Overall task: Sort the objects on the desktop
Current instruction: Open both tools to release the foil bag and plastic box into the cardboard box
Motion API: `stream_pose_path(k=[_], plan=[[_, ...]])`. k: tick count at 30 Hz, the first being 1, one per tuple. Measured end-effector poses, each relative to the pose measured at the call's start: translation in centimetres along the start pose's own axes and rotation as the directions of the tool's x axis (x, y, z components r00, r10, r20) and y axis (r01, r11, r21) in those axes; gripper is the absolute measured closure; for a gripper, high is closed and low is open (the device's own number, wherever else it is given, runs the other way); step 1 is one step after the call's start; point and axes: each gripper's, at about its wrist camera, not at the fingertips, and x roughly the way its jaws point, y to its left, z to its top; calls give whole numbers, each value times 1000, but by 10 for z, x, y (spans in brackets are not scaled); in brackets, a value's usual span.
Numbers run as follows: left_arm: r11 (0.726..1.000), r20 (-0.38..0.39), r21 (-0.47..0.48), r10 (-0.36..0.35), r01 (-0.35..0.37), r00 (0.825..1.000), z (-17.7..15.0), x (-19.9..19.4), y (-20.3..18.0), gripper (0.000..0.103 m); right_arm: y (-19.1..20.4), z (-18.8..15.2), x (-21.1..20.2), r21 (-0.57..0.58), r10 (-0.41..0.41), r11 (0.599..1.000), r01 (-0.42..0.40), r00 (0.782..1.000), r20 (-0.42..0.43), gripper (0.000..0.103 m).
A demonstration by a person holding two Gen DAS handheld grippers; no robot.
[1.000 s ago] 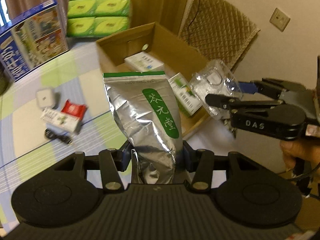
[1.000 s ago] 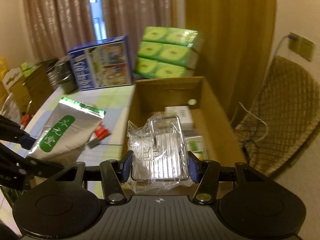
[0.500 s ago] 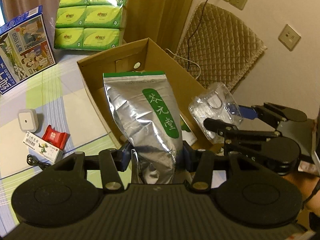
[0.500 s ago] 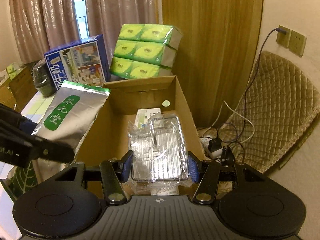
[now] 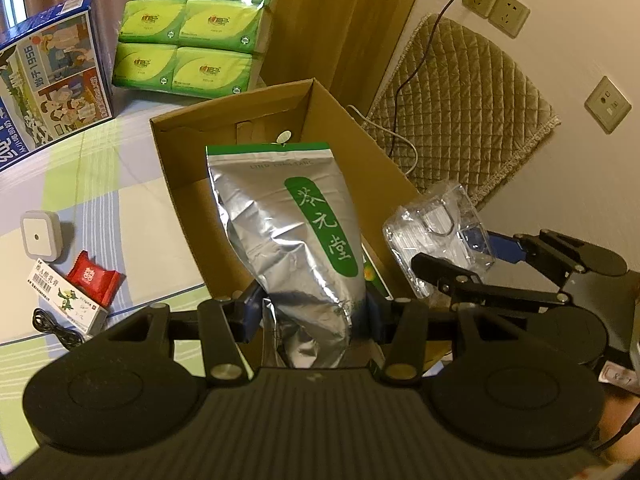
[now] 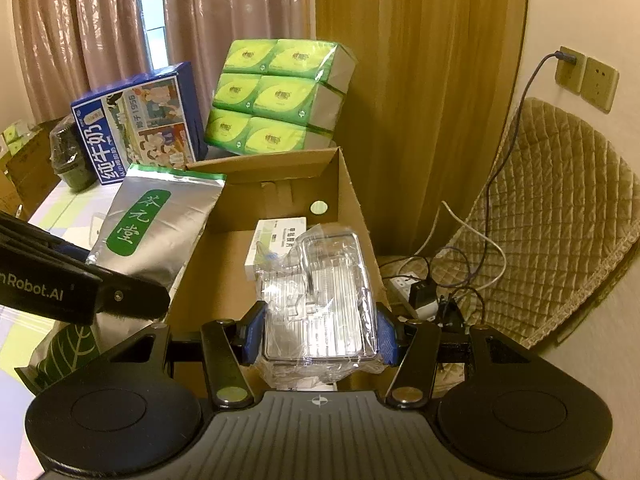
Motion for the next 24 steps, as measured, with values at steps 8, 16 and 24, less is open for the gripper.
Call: stream_pose_path(k=[8,16,24], plan=[[1000,6,-19,3,-3,1000,3,5,0,58,-2,4,7,-6,-3,1000,3,1000,-2,51],[999,13,-37,12,-11,1000,5,10,1,58,-3,7,12,-8,-1,1000,1,1000,-4,51],[996,30,-87,14,-11,999,4,17,3,58,-7,9,20,-4,-2,1000,2,1000,-3,51]])
